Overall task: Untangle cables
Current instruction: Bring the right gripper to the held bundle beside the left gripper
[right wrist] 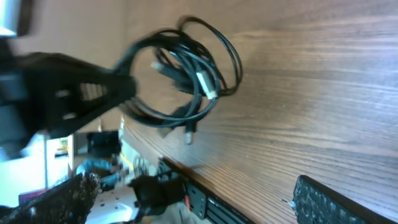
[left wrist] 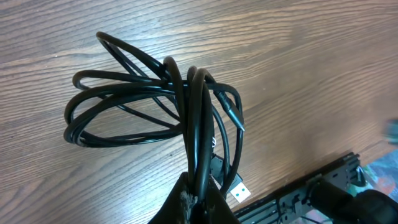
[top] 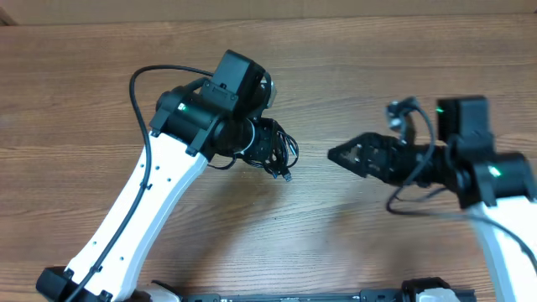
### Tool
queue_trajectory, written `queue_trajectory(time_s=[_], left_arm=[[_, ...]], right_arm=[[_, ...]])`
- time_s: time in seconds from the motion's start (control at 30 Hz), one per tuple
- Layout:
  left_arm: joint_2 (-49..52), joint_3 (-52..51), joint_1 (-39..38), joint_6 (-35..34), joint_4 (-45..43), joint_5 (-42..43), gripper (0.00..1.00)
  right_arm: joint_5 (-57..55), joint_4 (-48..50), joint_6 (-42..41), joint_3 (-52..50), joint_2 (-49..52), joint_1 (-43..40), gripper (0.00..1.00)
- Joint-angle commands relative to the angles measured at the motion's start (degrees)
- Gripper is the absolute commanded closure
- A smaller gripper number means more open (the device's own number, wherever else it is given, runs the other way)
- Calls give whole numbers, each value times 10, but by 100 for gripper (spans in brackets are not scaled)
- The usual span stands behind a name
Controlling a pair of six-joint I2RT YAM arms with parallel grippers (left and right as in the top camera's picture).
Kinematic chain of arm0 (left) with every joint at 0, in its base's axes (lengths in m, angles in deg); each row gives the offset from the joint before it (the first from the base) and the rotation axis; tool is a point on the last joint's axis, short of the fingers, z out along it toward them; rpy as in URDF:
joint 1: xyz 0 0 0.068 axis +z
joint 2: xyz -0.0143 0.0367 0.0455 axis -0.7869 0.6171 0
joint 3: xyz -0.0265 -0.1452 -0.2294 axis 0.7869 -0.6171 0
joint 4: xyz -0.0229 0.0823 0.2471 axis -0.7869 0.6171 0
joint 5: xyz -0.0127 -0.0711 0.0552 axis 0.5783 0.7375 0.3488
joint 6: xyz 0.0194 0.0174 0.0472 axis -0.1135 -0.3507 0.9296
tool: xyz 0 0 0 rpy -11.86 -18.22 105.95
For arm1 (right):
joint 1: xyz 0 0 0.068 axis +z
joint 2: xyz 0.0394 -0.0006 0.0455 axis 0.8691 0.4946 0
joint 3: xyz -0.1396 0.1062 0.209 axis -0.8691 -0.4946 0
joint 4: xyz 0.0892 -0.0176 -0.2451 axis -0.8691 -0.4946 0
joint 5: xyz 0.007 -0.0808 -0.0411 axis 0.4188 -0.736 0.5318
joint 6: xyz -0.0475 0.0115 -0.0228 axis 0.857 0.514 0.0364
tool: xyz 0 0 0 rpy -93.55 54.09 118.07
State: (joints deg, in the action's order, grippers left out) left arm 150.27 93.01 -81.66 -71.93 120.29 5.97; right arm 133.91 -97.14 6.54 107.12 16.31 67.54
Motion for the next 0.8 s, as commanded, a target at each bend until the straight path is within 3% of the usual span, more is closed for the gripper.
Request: queue_trajectory(time_s=[0.0,0.17,0.3,0.67,0.7,0.77], left_arm=[[-3,2,2,-21,-1,-21,96],[-3,2,2,-45,5,-49,96],[-3,2,2,-61,7,-67,96],[-3,2,2,-55,15,-30,96],[-3,2,2,-55,15,-30,96],[-3,2,2,-55,16,-30,96]], right_arm=[[-5,26,5,-16,40,40,0],[-20,112,-10,-17,105,115,0],[-125,144,-101,-17,144,152,0],[-129,217,-103,-17,195,207,0],[-129,222,-103,-17,197,211,3],[-129,231,-103,-17,200,218,20]])
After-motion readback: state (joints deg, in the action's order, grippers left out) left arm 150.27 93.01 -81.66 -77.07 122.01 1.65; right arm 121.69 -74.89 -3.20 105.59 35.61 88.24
